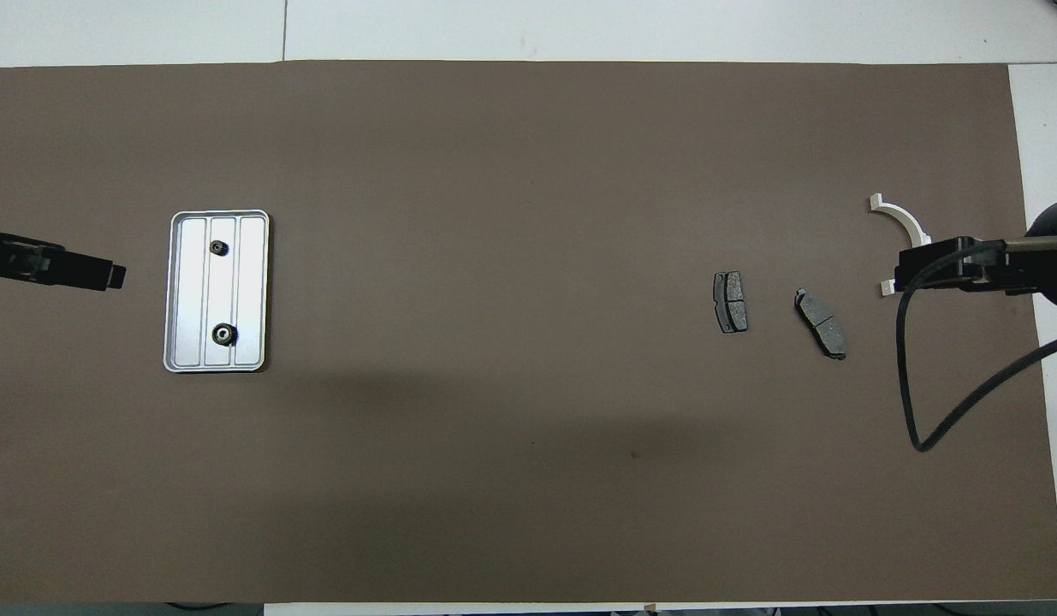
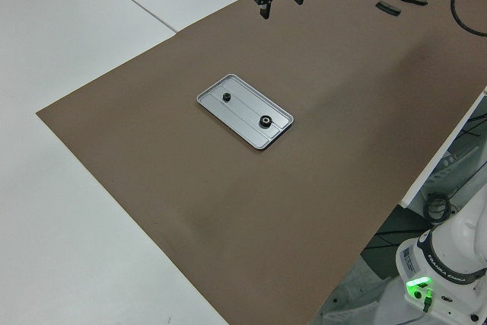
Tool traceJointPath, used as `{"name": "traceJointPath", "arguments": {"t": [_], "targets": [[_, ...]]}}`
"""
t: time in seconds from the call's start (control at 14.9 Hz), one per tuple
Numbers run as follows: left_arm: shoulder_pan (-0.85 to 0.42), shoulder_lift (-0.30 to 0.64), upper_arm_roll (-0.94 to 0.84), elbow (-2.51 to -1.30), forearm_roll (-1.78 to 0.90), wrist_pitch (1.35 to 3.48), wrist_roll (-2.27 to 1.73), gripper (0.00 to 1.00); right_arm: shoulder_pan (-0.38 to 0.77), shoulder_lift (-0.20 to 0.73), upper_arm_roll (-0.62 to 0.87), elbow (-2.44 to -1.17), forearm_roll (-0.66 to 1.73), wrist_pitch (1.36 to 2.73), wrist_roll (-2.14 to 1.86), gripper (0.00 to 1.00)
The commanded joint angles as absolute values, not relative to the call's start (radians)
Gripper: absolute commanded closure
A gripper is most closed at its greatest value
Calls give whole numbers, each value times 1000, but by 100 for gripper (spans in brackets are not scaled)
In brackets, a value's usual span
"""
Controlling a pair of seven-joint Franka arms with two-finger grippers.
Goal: Pick bearing gear from pile to tray
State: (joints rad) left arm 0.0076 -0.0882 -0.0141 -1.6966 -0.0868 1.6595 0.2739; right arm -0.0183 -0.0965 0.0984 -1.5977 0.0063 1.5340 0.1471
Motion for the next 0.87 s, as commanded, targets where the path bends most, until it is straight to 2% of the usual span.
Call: {"name": "traceJointPath", "arguments": {"t": [0.0, 0.2, 0.47, 0.81], "targets": [[24, -83, -12, -1698, -65, 1666, 259, 7, -26, -115, 101, -1612, 9, 1528, 153, 0], [51, -95, -11, -1739, 14, 1698, 168, 7, -28, -114, 100, -1612, 9, 1529, 153, 0], [84, -141, -12, -1851, 40, 1764, 118, 1, -26, -114, 100, -1612, 9, 1529, 153, 0], [92, -137, -11, -1853, 40, 1796, 120, 0, -28, -114, 100, -1612, 9, 1532, 153, 0]]}}
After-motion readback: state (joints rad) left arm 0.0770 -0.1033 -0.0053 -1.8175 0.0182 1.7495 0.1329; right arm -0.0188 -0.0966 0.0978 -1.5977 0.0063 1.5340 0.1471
